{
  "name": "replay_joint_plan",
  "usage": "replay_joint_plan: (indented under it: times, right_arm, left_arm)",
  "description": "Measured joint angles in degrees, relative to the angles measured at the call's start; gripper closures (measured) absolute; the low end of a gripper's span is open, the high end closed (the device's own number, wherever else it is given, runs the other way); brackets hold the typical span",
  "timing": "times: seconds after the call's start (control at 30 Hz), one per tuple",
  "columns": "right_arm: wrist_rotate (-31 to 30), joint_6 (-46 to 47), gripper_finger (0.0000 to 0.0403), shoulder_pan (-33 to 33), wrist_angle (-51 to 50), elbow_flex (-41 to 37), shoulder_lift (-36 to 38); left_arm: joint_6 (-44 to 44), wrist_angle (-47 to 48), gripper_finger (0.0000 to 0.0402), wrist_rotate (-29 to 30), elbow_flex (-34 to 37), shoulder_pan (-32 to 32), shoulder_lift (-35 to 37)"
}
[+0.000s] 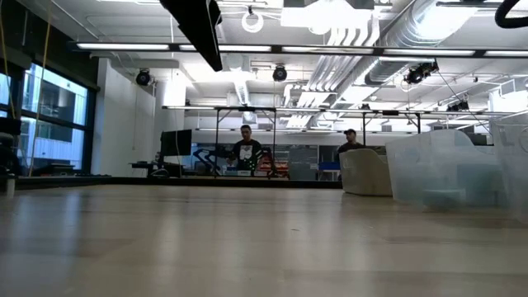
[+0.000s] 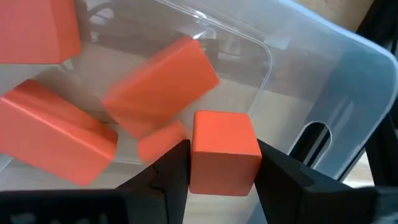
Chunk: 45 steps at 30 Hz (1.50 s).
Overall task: Sort & place blocks by color
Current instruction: Put the orange block into the bottom transparent bin, then return to Home Position
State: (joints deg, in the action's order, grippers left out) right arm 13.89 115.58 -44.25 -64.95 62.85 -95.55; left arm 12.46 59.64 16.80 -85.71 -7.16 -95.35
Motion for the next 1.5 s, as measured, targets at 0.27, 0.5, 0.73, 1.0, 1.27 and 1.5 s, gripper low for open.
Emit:
replay_joint_plan:
  times: [0.27,0.5,0.73,1.0,1.27,1.5]
  right_arm:
    - [-0.1,-2.9,0.0246,0.5,0.2,0.0,-0.6]
    - [-1.4,-5.1,0.0246,0.8,0.5,0.0,-0.6]
    - [-10.3,-10.5,0.0246,0.9,0.0,5.8,-0.1]
    - [-31.9,-25.3,0.0245,4.8,-0.2,15.3,3.5]
    - [-40.7,-45.8,0.0245,10.9,3.3,20.4,7.7]
    - [-41.0,-62.2,0.0245,15.0,13.4,20.5,11.9]
  left_arm:
    - [-0.1,-1.3,0.0255,-3.5,0.0,0.0,0.0]
    - [-0.2,-1.5,0.0255,-3.5,0.0,0.0,0.8]
    - [0.3,-5.9,0.0255,-11.0,0.0,0.0,6.6]
    - [0.9,-10.9,0.0255,-11.1,0.0,-1.6,17.2]
    - [1.2,-14.6,0.0255,0.4,5.9,-6.0,28.3]
    - [3.0,-25.7,0.0255,2.0,21.4,-8.0,41.7]
